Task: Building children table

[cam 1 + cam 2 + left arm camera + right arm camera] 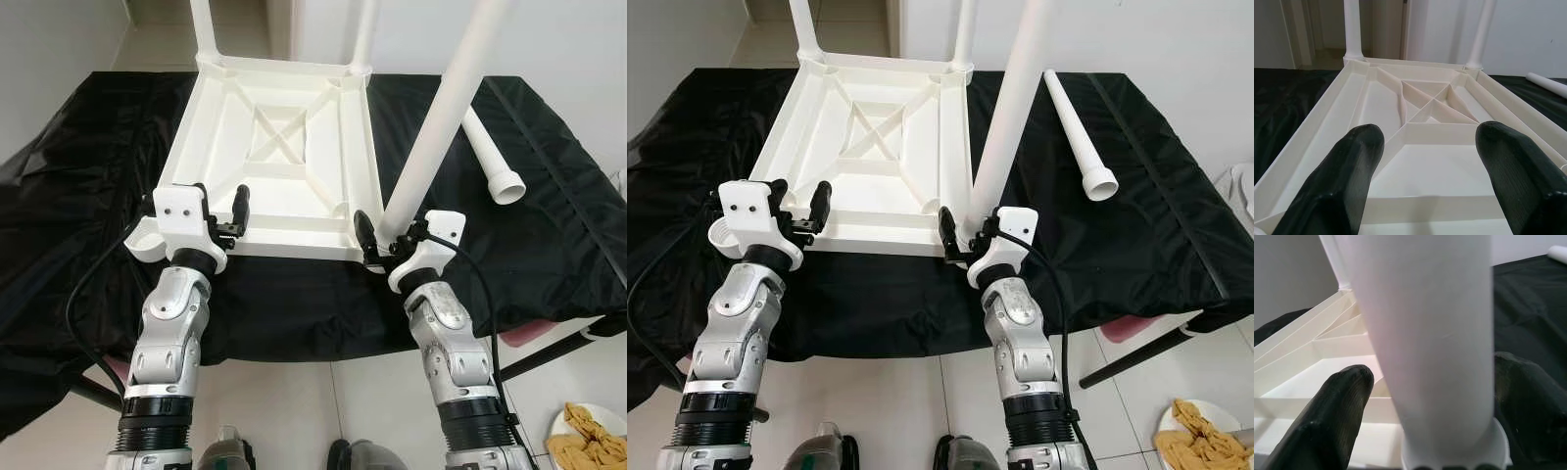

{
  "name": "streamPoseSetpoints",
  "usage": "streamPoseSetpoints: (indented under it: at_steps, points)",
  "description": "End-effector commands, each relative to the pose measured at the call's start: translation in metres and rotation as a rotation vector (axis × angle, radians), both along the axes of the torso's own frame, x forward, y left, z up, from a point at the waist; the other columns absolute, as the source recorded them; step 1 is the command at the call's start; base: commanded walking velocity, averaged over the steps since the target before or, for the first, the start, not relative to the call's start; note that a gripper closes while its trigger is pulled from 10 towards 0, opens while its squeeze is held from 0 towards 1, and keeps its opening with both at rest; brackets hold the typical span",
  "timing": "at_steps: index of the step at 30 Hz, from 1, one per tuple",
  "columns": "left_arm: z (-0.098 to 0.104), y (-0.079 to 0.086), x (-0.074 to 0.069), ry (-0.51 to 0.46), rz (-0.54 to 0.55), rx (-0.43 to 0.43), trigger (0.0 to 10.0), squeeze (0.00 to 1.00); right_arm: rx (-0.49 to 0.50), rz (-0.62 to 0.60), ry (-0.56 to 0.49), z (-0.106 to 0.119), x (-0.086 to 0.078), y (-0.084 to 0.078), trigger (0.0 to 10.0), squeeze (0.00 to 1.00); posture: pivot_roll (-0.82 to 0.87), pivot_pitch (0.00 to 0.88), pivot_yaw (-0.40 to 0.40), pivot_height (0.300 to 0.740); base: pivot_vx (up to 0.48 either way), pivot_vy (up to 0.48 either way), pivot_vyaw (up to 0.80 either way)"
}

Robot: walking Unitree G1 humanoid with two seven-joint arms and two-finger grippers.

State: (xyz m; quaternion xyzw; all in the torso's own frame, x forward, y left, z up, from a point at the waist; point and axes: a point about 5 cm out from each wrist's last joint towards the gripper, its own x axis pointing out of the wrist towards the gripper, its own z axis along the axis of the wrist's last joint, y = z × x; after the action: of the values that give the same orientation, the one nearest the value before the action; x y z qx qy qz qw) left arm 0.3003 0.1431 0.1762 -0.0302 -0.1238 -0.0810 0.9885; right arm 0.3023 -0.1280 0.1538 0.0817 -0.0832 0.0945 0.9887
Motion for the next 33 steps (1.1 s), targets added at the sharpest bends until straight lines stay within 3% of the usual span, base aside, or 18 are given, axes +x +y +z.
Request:
streamPoseSetpoints:
  at_steps: [1,2,3,7,8,14,16,27,31,33]
  points:
    - [-0.005,-0.004,0.000,0.026,-0.049,0.004,10.0,0.00,-0.002,-0.018,-0.003,0.001,-0.002,-0.002,10.0,1.00,0.04,0.076,-0.028,0.740,0.000,0.000,0.00]
    - [-0.005,-0.005,0.000,0.025,-0.070,0.007,10.0,0.00,0.005,-0.023,-0.009,0.002,-0.002,-0.003,10.0,1.00,0.03,0.076,-0.027,0.740,0.000,0.000,0.00]
    - [-0.004,-0.005,0.000,0.023,-0.098,0.015,10.0,0.00,0.010,-0.018,-0.016,0.003,-0.002,-0.004,10.0,0.00,0.03,0.075,-0.027,0.740,0.000,0.000,0.00]
    - [-0.005,-0.006,0.000,0.030,-0.179,0.032,10.0,0.00,0.006,-0.007,-0.020,0.003,-0.002,-0.005,10.0,0.00,0.03,0.076,-0.023,0.740,0.000,0.000,0.00]
    - [-0.008,-0.008,-0.004,0.047,-0.267,0.063,10.0,0.00,0.000,-0.007,-0.011,0.000,-0.001,-0.008,10.0,0.00,0.03,0.076,-0.019,0.740,0.000,0.000,0.00]
    - [-0.011,-0.009,-0.009,0.050,-0.347,0.082,10.0,0.00,-0.013,-0.025,0.003,-0.005,0.001,-0.014,10.0,0.00,0.03,0.077,-0.015,0.740,0.000,0.000,0.00]
    - [-0.008,-0.011,-0.020,0.044,-0.446,0.086,10.0,0.00,-0.018,-0.036,0.009,-0.007,0.001,-0.018,10.0,0.00,0.03,0.079,-0.010,0.740,0.000,0.000,0.00]
    - [-0.008,-0.013,-0.034,0.087,-0.596,0.129,10.0,0.00,-0.025,-0.038,0.015,-0.010,0.001,-0.021,10.0,0.00,0.04,0.082,-0.003,0.740,0.000,0.000,0.00]
    - [-0.014,-0.019,-0.042,0.130,-0.672,0.142,10.0,0.00,-0.027,-0.042,0.017,-0.012,0.000,-0.022,10.0,0.00,0.04,0.082,-0.002,0.740,0.000,0.000,0.00]
    - [-0.018,-0.032,-0.052,0.164,-0.754,0.135,10.0,0.00,-0.030,-0.043,0.020,-0.013,0.000,-0.023,10.0,0.00,0.04,0.080,-0.002,0.740,0.000,0.000,0.00]
